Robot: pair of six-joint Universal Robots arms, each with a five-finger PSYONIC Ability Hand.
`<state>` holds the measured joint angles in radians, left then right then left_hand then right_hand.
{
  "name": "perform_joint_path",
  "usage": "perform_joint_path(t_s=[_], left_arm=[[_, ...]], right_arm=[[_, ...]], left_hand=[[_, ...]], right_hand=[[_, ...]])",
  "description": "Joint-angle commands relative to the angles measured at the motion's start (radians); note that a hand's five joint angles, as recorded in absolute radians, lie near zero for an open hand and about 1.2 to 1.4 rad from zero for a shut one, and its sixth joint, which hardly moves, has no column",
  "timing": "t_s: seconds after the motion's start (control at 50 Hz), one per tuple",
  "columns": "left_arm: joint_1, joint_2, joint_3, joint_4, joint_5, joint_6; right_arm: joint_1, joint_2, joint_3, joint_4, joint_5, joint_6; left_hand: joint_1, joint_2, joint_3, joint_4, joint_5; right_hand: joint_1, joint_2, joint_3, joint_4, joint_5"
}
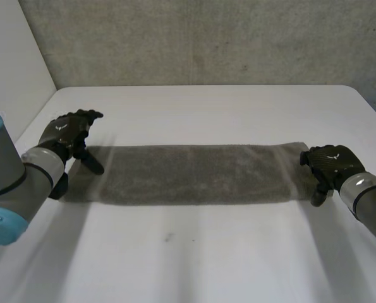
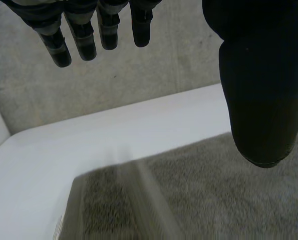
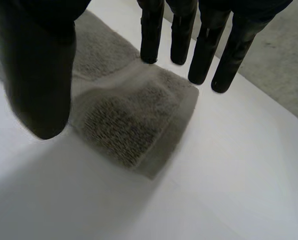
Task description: Fold the towel.
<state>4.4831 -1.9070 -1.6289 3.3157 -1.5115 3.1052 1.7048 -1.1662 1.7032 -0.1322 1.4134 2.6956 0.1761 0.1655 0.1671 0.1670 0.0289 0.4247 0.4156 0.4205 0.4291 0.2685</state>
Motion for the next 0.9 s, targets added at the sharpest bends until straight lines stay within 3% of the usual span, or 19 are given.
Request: perform_joint_path(t_s=[0.02,0.12,0.3,0.34,0.36,0.4,0.62,0.68,0.72,0.76,0.9], left_arm=[[-0.013,0.005,-0.049,0.09,-0.056,0.006],[-0.015,0.011,-0.066,0.123,-0.058,0.006],[-0.016,0.009,-0.066,0.126,-0.058,0.006],[-0.016,0.008,-0.066,0.127,-0.056,0.006],[-0.016,0.006,-0.066,0.127,-0.056,0.006],[-0.018,0.008,-0.066,0.127,-0.056,0.006],[-0.018,0.006,-0.066,0.13,-0.056,0.007],[-0.016,0.008,-0.065,0.13,-0.056,0.007],[-0.013,0.009,-0.065,0.13,-0.056,0.007],[-0.012,0.011,-0.065,0.13,-0.056,0.007],[-0.007,0.013,-0.065,0.13,-0.058,0.007]], right_arm=[[-0.03,0.055,0.03,-0.113,-0.01,-0.051],[-0.045,0.078,0.021,-0.122,-0.01,-0.054],[-0.06,0.1,0.016,-0.121,-0.01,-0.056],[-0.062,0.103,0.015,-0.122,-0.01,-0.056],[-0.062,0.103,0.015,-0.122,-0.01,-0.056],[-0.063,0.103,0.013,-0.122,-0.016,-0.056],[-0.171,0.102,-0.034,-0.106,-0.013,-0.065],[-0.282,0.105,-0.056,-0.093,-0.013,-0.115],[-0.385,0.109,-0.092,-0.086,-0.008,-0.227],[-0.413,0.108,-0.108,-0.083,-0.005,-0.275],[-0.39,0.067,-0.157,-0.081,0.01,-0.31]], left_hand=[[-0.002,0.009,0.007,0.008,-0.029],[-0.002,0.009,0.007,0.008,-0.029],[-0.002,0.009,0.007,0.008,-0.029],[-0.002,0.009,0.007,0.008,-0.029],[-0.002,0.009,0.007,0.008,-0.029],[-0.002,0.009,0.007,0.008,-0.029],[-0.002,0.009,0.007,0.008,-0.029],[-0.002,0.009,0.007,0.008,-0.029],[-0.002,0.009,0.007,0.008,-0.029],[-0.002,0.009,0.007,0.008,-0.029],[-0.002,0.009,0.007,0.008,-0.029]], right_hand=[[0.156,0.165,0.16,0.152,0.138],[0.309,0.318,0.313,0.304,0.291],[0.35,0.359,0.354,0.346,0.332],[0.633,0.642,0.638,0.629,0.615],[0.635,0.644,0.639,0.631,0.617],[0.97,0.979,0.974,0.966,0.952],[0.972,0.981,0.976,0.967,0.953],[0.972,0.981,0.976,0.967,0.953],[0.972,0.981,0.976,0.967,0.953],[0.972,0.981,0.976,0.967,0.953],[0.972,0.981,0.976,0.967,0.953]])
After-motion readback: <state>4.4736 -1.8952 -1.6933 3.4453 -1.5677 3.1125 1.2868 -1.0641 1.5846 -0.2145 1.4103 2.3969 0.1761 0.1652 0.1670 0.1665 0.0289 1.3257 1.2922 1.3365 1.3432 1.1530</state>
